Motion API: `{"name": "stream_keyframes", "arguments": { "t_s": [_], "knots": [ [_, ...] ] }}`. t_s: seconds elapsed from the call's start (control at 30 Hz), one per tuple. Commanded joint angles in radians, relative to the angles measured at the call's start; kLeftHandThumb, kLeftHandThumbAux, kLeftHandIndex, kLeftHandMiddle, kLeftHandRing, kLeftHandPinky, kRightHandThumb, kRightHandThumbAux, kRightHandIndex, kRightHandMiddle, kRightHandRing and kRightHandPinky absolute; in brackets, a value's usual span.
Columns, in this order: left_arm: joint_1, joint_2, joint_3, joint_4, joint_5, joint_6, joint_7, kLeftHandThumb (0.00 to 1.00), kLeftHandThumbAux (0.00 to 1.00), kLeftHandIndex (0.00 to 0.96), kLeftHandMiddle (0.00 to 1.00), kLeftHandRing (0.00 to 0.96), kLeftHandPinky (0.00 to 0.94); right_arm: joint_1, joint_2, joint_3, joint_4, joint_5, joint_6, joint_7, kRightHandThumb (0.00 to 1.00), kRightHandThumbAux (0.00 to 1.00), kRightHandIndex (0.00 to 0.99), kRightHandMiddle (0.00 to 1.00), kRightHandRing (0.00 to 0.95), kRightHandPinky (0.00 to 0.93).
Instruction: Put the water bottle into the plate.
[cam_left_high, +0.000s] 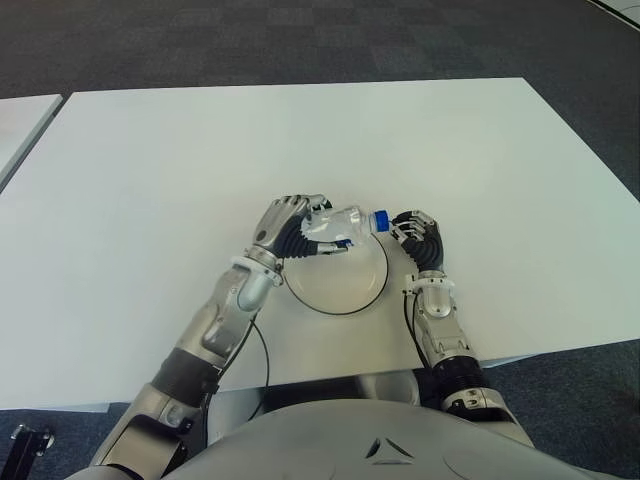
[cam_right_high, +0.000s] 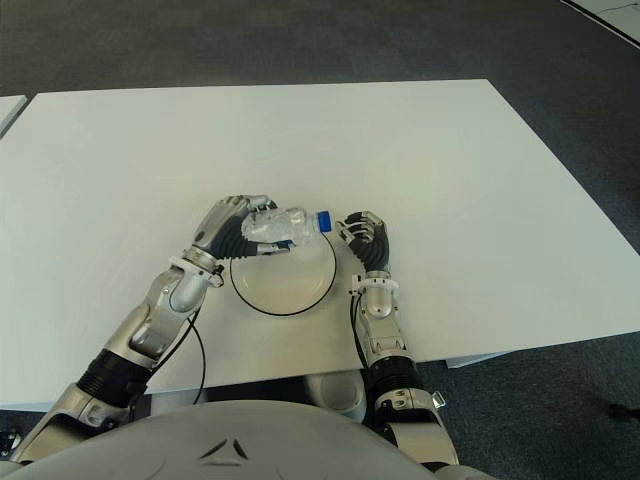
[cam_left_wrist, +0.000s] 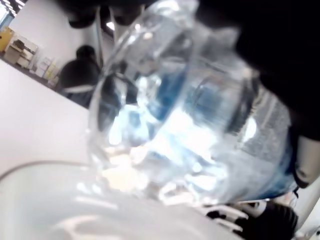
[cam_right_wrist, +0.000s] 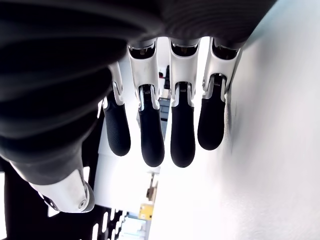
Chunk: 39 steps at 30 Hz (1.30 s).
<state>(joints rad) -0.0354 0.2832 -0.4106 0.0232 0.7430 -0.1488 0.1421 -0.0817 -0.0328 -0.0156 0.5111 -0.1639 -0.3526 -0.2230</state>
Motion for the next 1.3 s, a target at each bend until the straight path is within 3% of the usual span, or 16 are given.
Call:
{"name": "stream_keyframes", "arguments": {
  "t_s": [0.03,0.47,0.83,1.17,1.3],
  "knots": [
    [-0.008,0.009,-0.039,0.023,0.07,0.026,-0.017,0.851,0.669,0.397,0.532,0.836,0.792,0.029,0.007,0.0,0.027,0.01,0.036,0.008,0.702,0.731,0.42,0.478,0.496,0.497],
    [-0.004,0.007,-0.125,0.119,0.182,0.05,0.021,0.85,0.67,0.395,0.529,0.824,0.794,0.031,0.007,-0.001,0.026,0.008,0.039,0.009,0.702,0.731,0.42,0.476,0.496,0.503],
    [-0.006,0.019,-0.183,0.166,0.276,0.076,0.115,0.85,0.669,0.397,0.53,0.798,0.765,0.023,0.007,-0.004,0.047,0.003,0.017,-0.005,0.703,0.73,0.421,0.479,0.497,0.506],
    [0.004,0.018,-0.183,0.188,0.273,0.07,0.195,0.846,0.665,0.402,0.554,0.687,0.639,0.019,0.0,0.001,0.061,-0.005,-0.003,-0.008,0.702,0.731,0.42,0.479,0.501,0.509],
    [0.002,0.022,-0.179,0.182,0.258,0.063,0.191,0.837,0.671,0.385,0.533,0.576,0.541,0.018,-0.003,0.004,0.067,-0.007,-0.014,-0.007,0.701,0.732,0.42,0.48,0.502,0.51]
  ]
}}
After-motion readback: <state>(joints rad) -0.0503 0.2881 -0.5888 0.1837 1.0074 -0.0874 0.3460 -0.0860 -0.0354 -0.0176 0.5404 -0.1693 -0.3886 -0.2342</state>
